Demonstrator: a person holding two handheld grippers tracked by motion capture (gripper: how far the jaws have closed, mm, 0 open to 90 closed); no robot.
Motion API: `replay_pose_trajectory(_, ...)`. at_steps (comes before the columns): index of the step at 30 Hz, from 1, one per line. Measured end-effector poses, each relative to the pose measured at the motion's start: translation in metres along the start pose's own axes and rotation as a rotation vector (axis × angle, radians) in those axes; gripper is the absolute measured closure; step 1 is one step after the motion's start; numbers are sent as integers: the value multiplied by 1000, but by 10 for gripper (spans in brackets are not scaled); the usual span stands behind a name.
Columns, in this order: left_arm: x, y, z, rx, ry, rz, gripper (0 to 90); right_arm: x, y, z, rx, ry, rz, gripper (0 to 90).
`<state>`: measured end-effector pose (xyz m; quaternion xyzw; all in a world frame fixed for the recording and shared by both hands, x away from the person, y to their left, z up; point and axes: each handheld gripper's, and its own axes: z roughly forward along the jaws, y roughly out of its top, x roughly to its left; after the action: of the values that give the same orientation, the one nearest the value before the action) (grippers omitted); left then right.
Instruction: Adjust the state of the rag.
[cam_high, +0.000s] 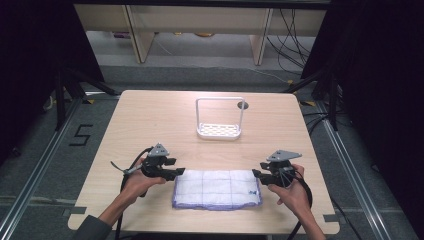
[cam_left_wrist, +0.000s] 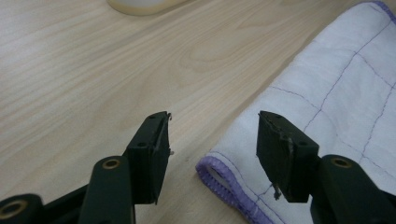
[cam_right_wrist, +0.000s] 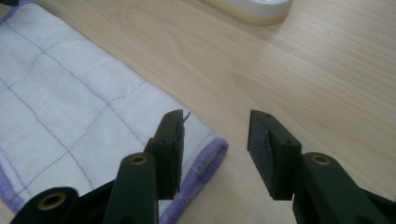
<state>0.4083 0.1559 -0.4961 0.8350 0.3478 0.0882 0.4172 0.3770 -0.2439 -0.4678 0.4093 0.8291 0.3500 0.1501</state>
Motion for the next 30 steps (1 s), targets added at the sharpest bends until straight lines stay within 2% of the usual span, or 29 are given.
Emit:
replay_pose_trajectory(3, -2, 0, 5, 6, -13, -18, 432, -2, 2, 8, 17, 3, 7, 564)
replay_pose_trajectory(4, 0, 0, 5, 31, -22, 11, 430, -2, 3, 9, 27, 11, 18, 564)
replay_pose_trajectory(6, -2, 0, 9, 22, -25, -13, 430, -3, 2, 13, 24, 6, 13, 563)
replay_pose_trajectory(7, -1, 0, 10, 23, -28, -15, 430, -2, 2, 15, 19, 10, 32, 563)
replay_pose_trajectory(8, -1, 0, 11, 33, -32, -12, 430, -5, 2, 16, 31, 16, 3, 562)
replay_pose_trajectory(9, -1, 0, 12, 32, -26, -13, 433, -5, 1, 18, 27, 20, 9, 559)
replay_pose_trajectory(10, -1, 0, 12, 37, -25, -4, 436, -4, 1, 18, 48, 19, 37, 555)
replay_pose_trajectory(11, -1, 0, 12, 66, -31, 21, 448, -5, 0, 21, 33, 19, 28, 556)
replay_pose_trajectory(12, -3, -1, 14, 68, -33, 14, 463, -6, 0, 21, 50, 25, 28, 556)
replay_pose_trajectory(14, -4, -3, 15, 86, -39, 47, 508, -6, -2, 26, 47, 21, 31, 564)
replay_pose_trajectory(15, -4, -4, 15, 97, -41, 60, 539, -6, -2, 26, 73, 20, 24, 570)
replay_pose_trajectory(16, -6, -6, 16, 91, -33, 64, 559, -6, -3, 29, 66, 13, 21, 578)
replay_pose_trajectory(17, -6, -7, 16, 95, -42, 84, 591, -5, -3, 30, 85, 12, 22, 581)
replay_pose_trajectory(18, -8, -8, 15, 92, -43, 81, 628, -4, -4, 32, 71, 15, 30, 593)
replay_pose_trajectory(19, -9, -9, 15, 85, -49, 79, 666, -5, -4, 31, 88, 9, 16, 612)
replay_pose_trajectory(20, -8, -10, 14, 88, -54, 91, 715, -5, -4, 32, 80, 16, 22, 634)
replay_pose_trajectory(21, -9, -11, 14, 80, -52, 77, 750, -5, -4, 33, 96, 20, 7, 666)
replay_pose_trajectory(22, -8, -11, 13, 84, -55, 94, 774, -5, -4, 33, 105, 20, 10, 689)
replay_pose_trajectory(23, -10, -12, 13, 77, -65, 76, 793, -4, -5, 35, 104, 27, 24, 724)
replay_pose_trajectory(25, -13, -14, 12, 69, -61, 85, 811, -4, -4, 36, 128, 40, 15, 799)
replay_pose_trajectory(26, -13, -14, 10, 77, -53, 102, 817, -6, -4, 39, 101, 41, -7, 830)
replay_pose_trajectory(27, -15, -16, 9, 78, -60, 96, 822, -5, -3, 39, 107, 55, 0, 849)
replay_pose_trajectory(28, -16, -17, 7, 78, -61, 110, 825, -5, -3, 39, 105, 56, -4, 858)
replay_pose_trajectory(29, -18, -19, 4, 77, -60, 110, 827, -5, -2, 40, 110, 53, -22, 864)
replay_pose_trajectory(30, -20, -21, 2, 77, -55, 112, 830, -5, 1, 38, 131, 59, -24, 866)
